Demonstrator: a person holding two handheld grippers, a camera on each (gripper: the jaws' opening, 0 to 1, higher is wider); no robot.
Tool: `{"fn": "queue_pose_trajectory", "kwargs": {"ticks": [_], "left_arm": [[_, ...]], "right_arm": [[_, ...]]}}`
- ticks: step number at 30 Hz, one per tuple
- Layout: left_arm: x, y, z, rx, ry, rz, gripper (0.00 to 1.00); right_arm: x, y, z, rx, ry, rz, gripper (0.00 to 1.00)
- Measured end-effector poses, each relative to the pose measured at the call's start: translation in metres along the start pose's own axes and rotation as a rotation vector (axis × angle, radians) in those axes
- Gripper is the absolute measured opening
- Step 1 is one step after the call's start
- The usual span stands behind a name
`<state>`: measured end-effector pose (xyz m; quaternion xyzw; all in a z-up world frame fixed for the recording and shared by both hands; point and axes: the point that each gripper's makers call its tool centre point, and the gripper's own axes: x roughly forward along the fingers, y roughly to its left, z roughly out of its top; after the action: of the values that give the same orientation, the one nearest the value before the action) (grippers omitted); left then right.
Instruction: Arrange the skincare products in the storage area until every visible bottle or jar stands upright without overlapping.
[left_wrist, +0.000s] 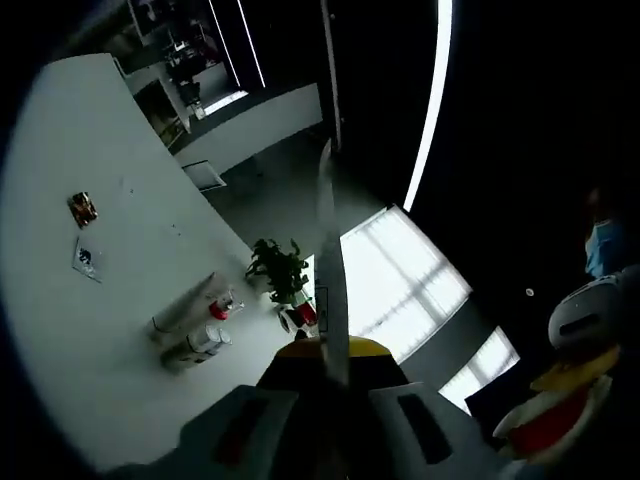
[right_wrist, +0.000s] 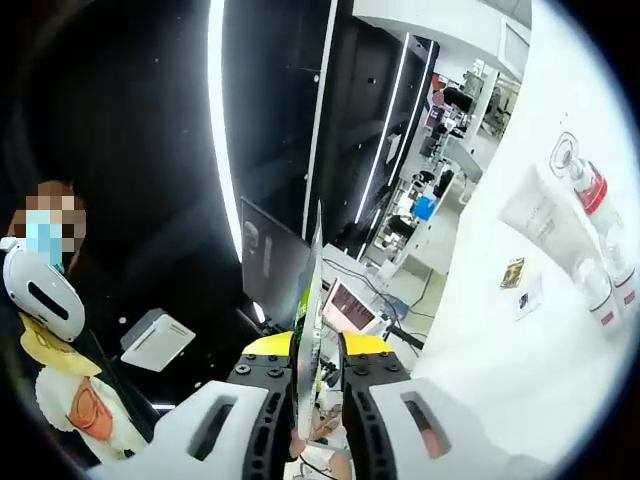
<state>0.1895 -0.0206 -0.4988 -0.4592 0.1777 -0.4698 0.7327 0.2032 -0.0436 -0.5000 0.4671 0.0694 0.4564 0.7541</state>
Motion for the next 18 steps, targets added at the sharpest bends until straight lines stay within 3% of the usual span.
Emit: {"fn": "queue_pose_trajectory", "kwargs": {"ticks": [3, 7, 13, 18], "left_arm": [[0.0006, 0.0023, 0.0002, -0.009, -0.003, 0.005, 0.03], [0.0003, 0.0035, 0.0004, -0.011, 0.001, 0.004, 0.03], [0.0021, -0.0006, -0.0012, 0.005, 0.02, -0.022, 0.03], [0.0036, -0.0015, 0.0034, 0.03, 0.029, -0.022, 0.04]], "right_arm": [[0.0012, -0.0019, 0.0023, -0.016, -0.01, -0.019, 0.07], [-0.0003, -0.0005, 0.0039, 0.028, -0.015, -0.003, 0.03], [-0.0029, 0.0034, 0.0046, 0.125, -0.022, 0.022, 0.01], [-0.0031, 0.0036, 0.0056, 0.12, -0.022, 0.017, 0.01]]}}
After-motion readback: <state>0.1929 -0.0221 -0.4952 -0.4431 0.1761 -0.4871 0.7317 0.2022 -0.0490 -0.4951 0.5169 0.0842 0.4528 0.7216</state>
